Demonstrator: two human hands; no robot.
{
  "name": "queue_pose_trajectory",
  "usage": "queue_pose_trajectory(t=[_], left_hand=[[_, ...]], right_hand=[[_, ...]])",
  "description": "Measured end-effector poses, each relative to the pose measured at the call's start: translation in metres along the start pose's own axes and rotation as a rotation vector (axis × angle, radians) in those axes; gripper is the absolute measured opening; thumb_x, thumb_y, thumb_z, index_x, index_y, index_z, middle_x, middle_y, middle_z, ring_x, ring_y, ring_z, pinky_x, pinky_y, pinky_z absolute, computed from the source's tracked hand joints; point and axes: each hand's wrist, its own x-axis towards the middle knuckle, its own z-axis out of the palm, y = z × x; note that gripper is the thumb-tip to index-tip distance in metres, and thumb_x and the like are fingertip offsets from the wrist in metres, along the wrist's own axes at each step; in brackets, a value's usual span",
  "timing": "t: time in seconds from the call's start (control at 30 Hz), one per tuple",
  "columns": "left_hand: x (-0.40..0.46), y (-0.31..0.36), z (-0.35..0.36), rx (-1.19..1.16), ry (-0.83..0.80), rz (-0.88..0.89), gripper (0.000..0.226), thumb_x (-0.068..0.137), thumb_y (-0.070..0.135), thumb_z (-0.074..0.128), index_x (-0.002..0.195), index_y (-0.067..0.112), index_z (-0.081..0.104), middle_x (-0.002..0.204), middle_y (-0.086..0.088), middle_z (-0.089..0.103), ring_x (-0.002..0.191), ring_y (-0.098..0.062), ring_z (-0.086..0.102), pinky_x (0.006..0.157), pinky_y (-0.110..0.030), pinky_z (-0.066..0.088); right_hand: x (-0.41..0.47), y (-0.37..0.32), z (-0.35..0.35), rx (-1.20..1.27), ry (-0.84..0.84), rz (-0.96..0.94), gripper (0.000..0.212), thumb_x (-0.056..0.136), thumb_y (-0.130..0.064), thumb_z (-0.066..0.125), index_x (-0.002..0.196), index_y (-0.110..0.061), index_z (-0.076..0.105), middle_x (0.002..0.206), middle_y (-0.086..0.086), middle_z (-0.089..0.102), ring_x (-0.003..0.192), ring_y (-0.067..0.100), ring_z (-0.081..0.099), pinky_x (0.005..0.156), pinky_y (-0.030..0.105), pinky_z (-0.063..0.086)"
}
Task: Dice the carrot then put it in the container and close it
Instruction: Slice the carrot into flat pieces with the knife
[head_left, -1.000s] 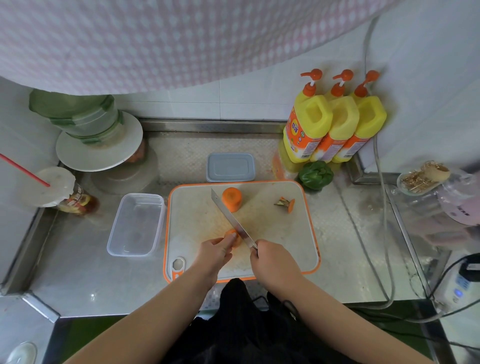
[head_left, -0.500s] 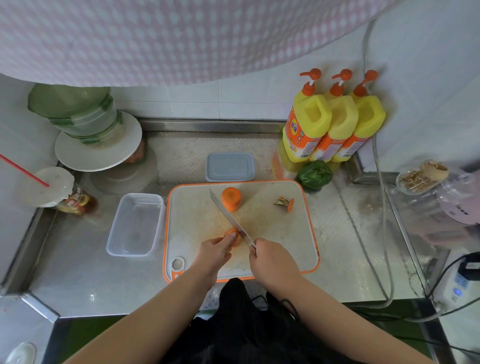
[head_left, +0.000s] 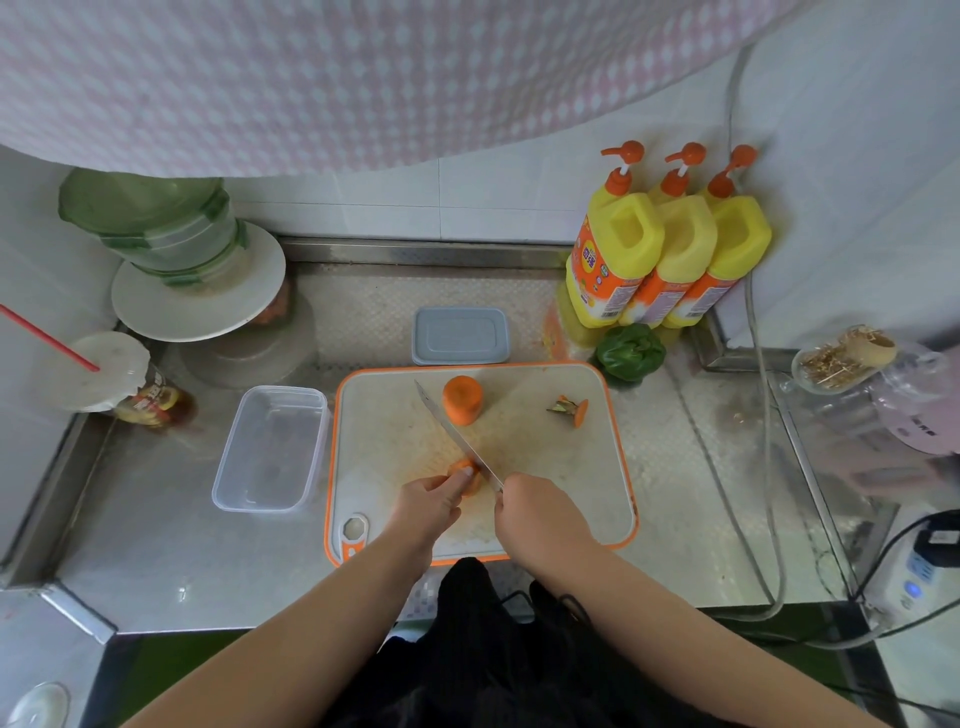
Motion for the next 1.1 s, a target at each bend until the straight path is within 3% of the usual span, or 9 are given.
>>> queue_pose_trajectory(t=[0.1, 0.2, 0.37, 0.47, 0.73, 0.87, 1.0, 1.1], left_hand=[[-0.003, 0.002, 0.001, 0.016, -0.001, -0.001, 0.027, 0.087, 0.033, 0.073, 0.093, 0.007, 0.070, 0.100, -0.008, 0.068, 0.099, -0.020, 0.060, 0.097, -0.036, 0.050], [-0.004, 0.002, 0.001, 0.008, -0.004, 0.014, 0.025, 0.088, 0.032, 0.072, 0.092, 0.007, 0.069, 0.098, -0.007, 0.067, 0.098, -0.020, 0.059, 0.093, -0.033, 0.050], [-0.004, 0.002, 0.000, -0.003, -0.012, 0.009, 0.020, 0.089, 0.031, 0.071, 0.091, 0.011, 0.068, 0.104, -0.007, 0.068, 0.108, -0.022, 0.060, 0.097, -0.033, 0.049], [-0.004, 0.003, 0.000, -0.003, -0.017, 0.010, 0.022, 0.089, 0.030, 0.070, 0.096, 0.010, 0.068, 0.105, -0.006, 0.068, 0.109, -0.022, 0.060, 0.099, -0.033, 0.049], [-0.003, 0.002, 0.000, -0.020, -0.012, 0.006, 0.016, 0.088, 0.029, 0.072, 0.088, 0.015, 0.066, 0.103, -0.005, 0.070, 0.110, -0.021, 0.060, 0.094, -0.030, 0.048], [-0.004, 0.002, 0.000, -0.031, -0.020, 0.001, 0.014, 0.088, 0.027, 0.072, 0.087, 0.014, 0.067, 0.101, -0.004, 0.069, 0.110, -0.021, 0.060, 0.100, -0.035, 0.048], [-0.002, 0.000, -0.002, -0.033, -0.032, -0.003, 0.023, 0.088, 0.029, 0.072, 0.097, 0.007, 0.072, 0.104, -0.004, 0.071, 0.110, -0.018, 0.060, 0.101, -0.035, 0.048], [0.001, -0.001, -0.004, -0.040, -0.035, -0.011, 0.034, 0.087, 0.030, 0.072, 0.107, 0.002, 0.072, 0.107, -0.005, 0.072, 0.110, -0.016, 0.060, 0.098, -0.032, 0.049]], right_hand=[[0.005, 0.012, 0.009, -0.017, -0.107, 0.066, 0.024, 0.099, -0.015, 0.039, 0.113, -0.006, 0.057, 0.107, 0.012, 0.059, 0.105, 0.028, 0.059, 0.078, 0.030, 0.042], [0.005, 0.021, 0.019, -0.037, -0.148, 0.078, 0.026, 0.101, -0.016, 0.036, 0.114, -0.004, 0.054, 0.115, 0.010, 0.058, 0.109, 0.025, 0.057, 0.086, 0.027, 0.042], [0.008, 0.016, 0.016, 0.055, -0.019, 0.055, 0.021, 0.101, -0.026, 0.038, 0.090, -0.013, 0.051, 0.098, 0.008, 0.065, 0.090, 0.023, 0.061, 0.069, 0.028, 0.042], [0.005, 0.011, 0.011, 0.079, 0.020, 0.012, 0.022, 0.102, -0.028, 0.037, 0.084, -0.017, 0.045, 0.086, 0.005, 0.059, 0.077, 0.020, 0.052, 0.066, 0.028, 0.037], [-0.005, 0.010, 0.003, 0.102, 0.031, -0.019, 0.022, 0.101, -0.027, 0.038, 0.084, -0.016, 0.045, 0.084, 0.004, 0.056, 0.081, 0.022, 0.057, 0.066, 0.029, 0.037], [-0.002, 0.009, 0.005, 0.076, 0.011, -0.012, 0.030, 0.100, -0.025, 0.040, 0.071, -0.020, 0.039, 0.081, 0.002, 0.052, 0.078, 0.021, 0.054, 0.066, 0.028, 0.037], [0.004, 0.007, 0.009, 0.041, -0.012, -0.010, 0.021, 0.100, -0.023, 0.040, 0.093, -0.013, 0.057, 0.097, 0.008, 0.064, 0.095, 0.026, 0.062, 0.071, 0.029, 0.041], [0.008, 0.006, 0.011, 0.028, -0.004, -0.009, 0.024, 0.100, -0.024, 0.040, 0.104, -0.010, 0.060, 0.103, 0.009, 0.064, 0.098, 0.025, 0.062, 0.077, 0.031, 0.045]])
